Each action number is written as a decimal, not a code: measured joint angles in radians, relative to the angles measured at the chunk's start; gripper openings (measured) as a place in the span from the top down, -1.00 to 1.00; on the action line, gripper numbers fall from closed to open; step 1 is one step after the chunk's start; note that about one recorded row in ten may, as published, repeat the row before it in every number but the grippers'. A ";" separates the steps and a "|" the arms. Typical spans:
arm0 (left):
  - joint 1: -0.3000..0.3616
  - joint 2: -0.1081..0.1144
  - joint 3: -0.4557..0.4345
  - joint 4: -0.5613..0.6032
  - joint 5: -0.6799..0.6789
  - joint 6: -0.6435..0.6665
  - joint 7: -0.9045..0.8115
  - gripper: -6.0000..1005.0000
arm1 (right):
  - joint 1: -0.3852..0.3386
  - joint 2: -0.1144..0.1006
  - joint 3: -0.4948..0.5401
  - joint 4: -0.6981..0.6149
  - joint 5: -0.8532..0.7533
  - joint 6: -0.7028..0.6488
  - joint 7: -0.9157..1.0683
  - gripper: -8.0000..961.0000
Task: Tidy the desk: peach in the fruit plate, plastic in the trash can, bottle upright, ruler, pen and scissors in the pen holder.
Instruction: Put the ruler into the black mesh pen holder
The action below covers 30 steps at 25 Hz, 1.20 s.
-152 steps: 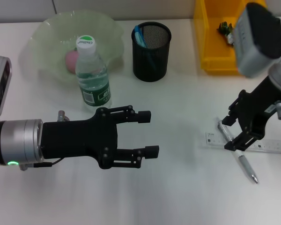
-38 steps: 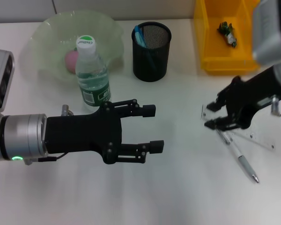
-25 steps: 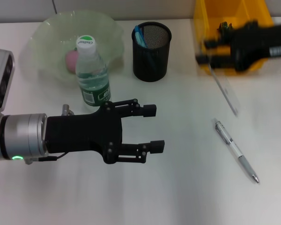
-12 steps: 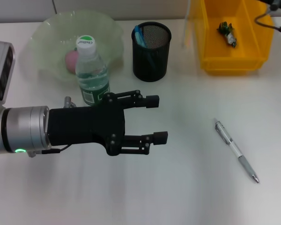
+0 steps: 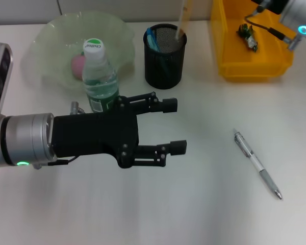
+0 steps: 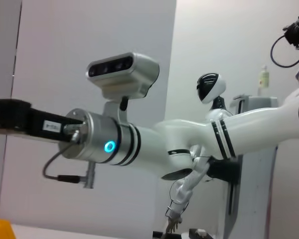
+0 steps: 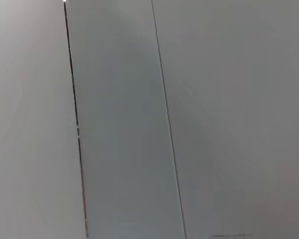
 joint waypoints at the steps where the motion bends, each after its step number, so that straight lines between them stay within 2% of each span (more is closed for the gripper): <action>1: 0.000 0.000 0.002 0.000 -0.001 0.000 0.000 -0.59 | 0.000 0.000 0.000 0.000 0.000 0.000 0.000 0.20; 8: -0.007 -0.001 0.005 -0.004 -0.003 -0.005 0.026 -0.59 | 0.065 0.002 -0.002 0.153 0.046 0.009 -0.195 0.20; 15: -0.009 -0.001 0.005 -0.001 -0.003 -0.005 0.027 -0.59 | 0.086 0.003 0.006 0.226 0.053 0.012 -0.315 0.20; 18: -0.015 -0.002 0.005 -0.003 -0.004 -0.006 0.030 -0.59 | 0.089 0.003 0.004 0.263 0.104 0.011 -0.389 0.20; 30: -0.031 -0.002 0.007 -0.004 -0.004 -0.007 0.033 -0.59 | 0.112 0.005 0.001 0.336 0.156 0.010 -0.447 0.20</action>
